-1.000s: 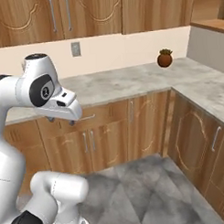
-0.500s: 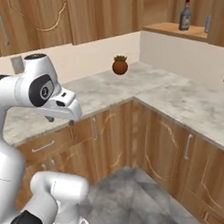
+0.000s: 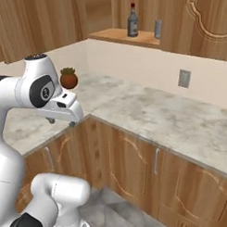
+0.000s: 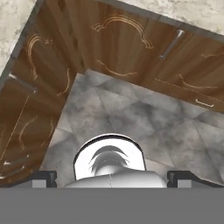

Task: There is a bowl on the dining counter. Grab a lemon wedge from the fridge and place it in the bowl. Then get the liquor bottle and glass cup from the cabinet and place them next to the bowl.

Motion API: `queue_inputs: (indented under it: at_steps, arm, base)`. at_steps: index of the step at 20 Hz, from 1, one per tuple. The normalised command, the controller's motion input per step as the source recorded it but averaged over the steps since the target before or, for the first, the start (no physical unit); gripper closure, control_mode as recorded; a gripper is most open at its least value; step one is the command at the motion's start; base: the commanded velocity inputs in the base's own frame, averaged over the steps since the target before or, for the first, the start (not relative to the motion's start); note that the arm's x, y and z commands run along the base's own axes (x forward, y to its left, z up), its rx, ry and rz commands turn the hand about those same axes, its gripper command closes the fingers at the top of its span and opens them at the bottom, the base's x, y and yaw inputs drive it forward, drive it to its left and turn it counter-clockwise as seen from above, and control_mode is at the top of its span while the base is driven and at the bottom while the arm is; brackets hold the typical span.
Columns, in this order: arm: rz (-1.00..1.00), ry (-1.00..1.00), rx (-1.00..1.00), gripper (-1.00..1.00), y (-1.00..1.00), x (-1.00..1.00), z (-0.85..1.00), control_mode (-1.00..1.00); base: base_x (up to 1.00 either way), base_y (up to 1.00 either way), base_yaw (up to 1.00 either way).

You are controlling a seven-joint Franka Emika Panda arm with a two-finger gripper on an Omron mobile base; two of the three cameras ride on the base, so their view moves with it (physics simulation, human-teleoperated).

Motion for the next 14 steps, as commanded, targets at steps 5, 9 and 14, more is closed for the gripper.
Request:
queue_inputs:
  at_steps: [5, 9, 14]
  arm:
    - [0.0, 0.0, 0.0, -1.0, 0.0, 0.0, 0.0, 1.0]
    - [0.0, 0.0, 0.0, -1.0, 0.0, 0.0, 0.0, 1.0]
    - [0.0, 0.0, 0.0, -1.0, 0.0, 0.0, 0.0, 1.0]
  base:
    - [0.62, 0.01, -0.41]
    - [0.55, 0.19, -0.31]
    - [0.79, 0.4, -0.26]
